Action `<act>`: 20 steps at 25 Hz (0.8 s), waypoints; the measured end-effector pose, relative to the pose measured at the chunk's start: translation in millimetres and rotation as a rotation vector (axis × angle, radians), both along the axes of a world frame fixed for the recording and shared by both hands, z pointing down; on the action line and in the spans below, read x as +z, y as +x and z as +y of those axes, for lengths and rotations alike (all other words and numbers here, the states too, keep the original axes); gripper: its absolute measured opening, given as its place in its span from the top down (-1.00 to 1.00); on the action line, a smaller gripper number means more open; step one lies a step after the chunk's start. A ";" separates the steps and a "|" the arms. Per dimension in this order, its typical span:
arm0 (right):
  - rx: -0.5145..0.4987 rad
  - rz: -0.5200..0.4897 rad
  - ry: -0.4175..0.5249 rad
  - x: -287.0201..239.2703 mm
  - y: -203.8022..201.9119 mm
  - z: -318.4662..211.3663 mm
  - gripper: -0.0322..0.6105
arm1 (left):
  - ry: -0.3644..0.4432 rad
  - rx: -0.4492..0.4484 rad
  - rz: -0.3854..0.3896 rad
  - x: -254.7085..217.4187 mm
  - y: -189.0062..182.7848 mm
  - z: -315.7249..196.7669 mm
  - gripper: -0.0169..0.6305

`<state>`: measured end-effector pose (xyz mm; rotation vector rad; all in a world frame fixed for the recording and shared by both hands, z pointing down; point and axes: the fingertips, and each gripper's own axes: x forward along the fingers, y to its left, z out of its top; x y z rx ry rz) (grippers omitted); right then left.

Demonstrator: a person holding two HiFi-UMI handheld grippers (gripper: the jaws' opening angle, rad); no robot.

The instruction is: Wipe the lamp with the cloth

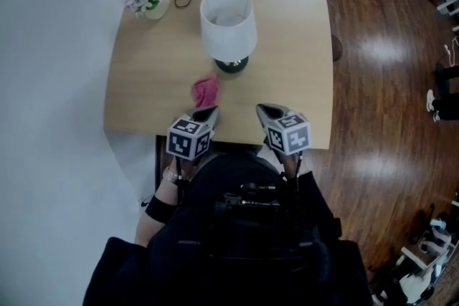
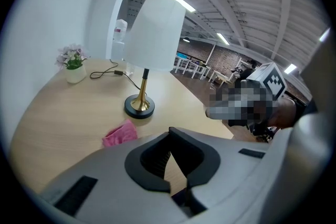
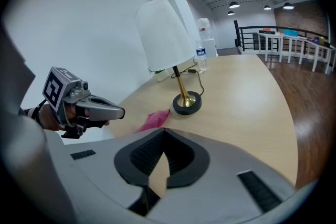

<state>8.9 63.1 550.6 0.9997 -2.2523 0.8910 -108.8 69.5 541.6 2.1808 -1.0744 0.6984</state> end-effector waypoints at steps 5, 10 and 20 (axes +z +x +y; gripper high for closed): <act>0.004 0.001 0.000 0.2 -5.1 0.6 0.89 | -0.002 -0.007 0.004 0.9 -8.4 1.7 0.94; -0.003 0.016 0.011 -0.4 -8.1 0.6 0.89 | -0.002 -0.009 0.007 1.2 -12.4 2.1 0.94; -0.009 0.038 0.004 1.4 -10.6 3.2 0.89 | 0.005 -0.012 0.013 -0.8 -17.1 1.9 0.94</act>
